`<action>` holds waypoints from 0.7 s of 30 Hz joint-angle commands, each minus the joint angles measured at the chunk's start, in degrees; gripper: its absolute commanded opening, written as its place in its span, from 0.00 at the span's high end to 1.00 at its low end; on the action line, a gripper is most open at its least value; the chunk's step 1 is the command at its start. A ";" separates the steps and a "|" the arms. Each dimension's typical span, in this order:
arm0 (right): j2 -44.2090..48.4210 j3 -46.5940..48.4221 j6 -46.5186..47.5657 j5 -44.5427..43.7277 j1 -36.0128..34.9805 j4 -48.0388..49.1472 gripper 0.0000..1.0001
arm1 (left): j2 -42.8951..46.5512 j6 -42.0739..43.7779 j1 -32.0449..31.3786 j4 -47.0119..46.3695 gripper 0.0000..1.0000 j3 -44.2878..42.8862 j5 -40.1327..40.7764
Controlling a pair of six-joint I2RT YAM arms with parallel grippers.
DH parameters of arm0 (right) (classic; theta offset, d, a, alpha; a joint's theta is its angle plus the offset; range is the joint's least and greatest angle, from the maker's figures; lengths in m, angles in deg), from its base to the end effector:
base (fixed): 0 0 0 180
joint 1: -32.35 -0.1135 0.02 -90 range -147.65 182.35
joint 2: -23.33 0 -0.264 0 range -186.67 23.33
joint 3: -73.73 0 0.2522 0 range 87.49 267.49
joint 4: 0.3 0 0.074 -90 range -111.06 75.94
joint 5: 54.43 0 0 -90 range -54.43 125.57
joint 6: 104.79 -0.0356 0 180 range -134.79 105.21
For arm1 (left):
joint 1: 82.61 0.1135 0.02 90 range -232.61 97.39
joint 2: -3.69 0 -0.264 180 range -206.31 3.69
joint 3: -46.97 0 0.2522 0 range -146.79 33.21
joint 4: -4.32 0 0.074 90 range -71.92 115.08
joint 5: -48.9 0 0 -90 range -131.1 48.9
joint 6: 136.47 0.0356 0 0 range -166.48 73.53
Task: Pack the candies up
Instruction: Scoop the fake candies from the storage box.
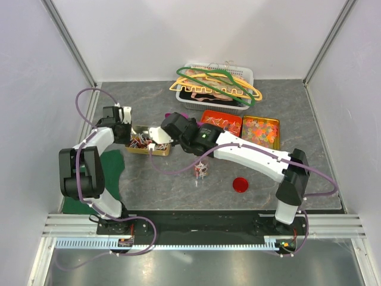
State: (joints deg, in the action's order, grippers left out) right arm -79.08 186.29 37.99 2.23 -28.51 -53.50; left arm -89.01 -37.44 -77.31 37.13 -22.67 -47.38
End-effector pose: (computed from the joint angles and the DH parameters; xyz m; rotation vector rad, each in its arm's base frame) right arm 0.2123 0.3405 0.3450 -1.7029 1.4590 -0.5962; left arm 0.3248 0.0262 0.1879 0.1253 2.5345 -0.0410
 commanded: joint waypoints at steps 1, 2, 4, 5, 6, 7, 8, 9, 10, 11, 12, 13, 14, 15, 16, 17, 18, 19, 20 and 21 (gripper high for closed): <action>-3.31 2.61 3.47 -1.72 -1.63 2.44 1.00 | -0.37 2.03 -2.31 0.90 0.98 -3.45 3.91; -4.10 3.14 3.74 -1.73 -2.24 2.44 1.00 | -0.89 2.38 -2.66 1.25 0.98 -3.62 4.43; -6.21 3.68 5.05 -2.16 -2.86 2.44 1.00 | -1.33 3.26 -3.36 1.69 0.98 -4.06 5.67; -6.83 3.59 5.67 -2.43 -3.38 2.35 1.00 | -1.60 3.53 -3.45 1.95 0.98 -4.15 6.10; -7.36 3.41 6.63 -2.69 -3.56 2.53 1.00 | -1.60 3.88 -3.63 2.13 0.98 -4.33 6.11; -8.32 2.80 7.16 -2.87 -3.82 2.61 1.00 | -1.60 4.06 -3.72 2.22 0.98 -4.33 6.11; -8.68 2.45 7.69 -3.13 -4.26 2.79 1.00 | -1.51 4.23 -3.89 2.40 0.98 -4.41 8.02; -9.03 2.01 8.57 -3.39 -4.44 3.14 1.00 | -1.25 4.58 -3.98 2.40 0.98 -4.50 8.56; -9.73 1.66 9.01 -3.83 -4.70 3.32 1.00 | -1.16 4.67 -3.98 2.31 0.98 -4.50 9.00; -10.00 1.57 9.36 -3.92 -5.05 3.40 1.00 | -0.99 5.02 -4.16 2.31 0.98 -4.59 10.05; -10.26 1.48 9.63 -3.92 -5.32 3.49 1.00 | -0.46 5.20 -4.24 2.31 0.98 -4.68 10.59; -10.70 1.65 10.06 -3.84 -5.41 3.58 1.00 | -0.20 5.20 -4.42 2.40 0.98 -4.68 10.85; -10.97 1.83 10.33 -3.75 -5.84 3.58 1.00 | 0.07 5.46 -4.51 2.31 0.98 -4.68 11.46; -11.75 1.83 10.85 -4.18 -6.11 3.58 1.00 | 0.42 5.64 -4.68 2.40 0.98 -4.68 11.99; -12.19 1.92 11.73 -4.36 -6.20 3.93 1.00 | 0.60 5.73 -4.69 2.31 0.98 -4.68 12.52; -12.72 2.09 12.26 -5.15 -6.55 4.02 1.00 | 0.77 6.08 -4.69 2.40 0.98 -4.77 13.66; -13.25 2.09 12.70 -5.33 -6.64 4.19 1.00 | 1.03 6.25 -5.64 2.31 0.98 -4.77 14.10; -14.21 2.09 13.23 -5.68 -6.64 4.63 1.00 | 1.47 6.52 -6.87 2.31 0.98 -4.94 14.63; -14.74 2.18 14.02 -6.12 -6.81 4.81 1.00 | 1.74 6.78 -7.14 2.14 0.98 -4.86 15.68; -15.70 2.62 14.46 -6.38 -6.73 4.99 1.00 | 2.09 7.04 -7.67 2.05 0.98 -4.86 16.12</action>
State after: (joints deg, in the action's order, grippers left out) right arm -91.86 187.45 49.18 -0.86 -34.80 -50.75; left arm -90.72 -33.17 -82.69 40.58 -25.03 -35.01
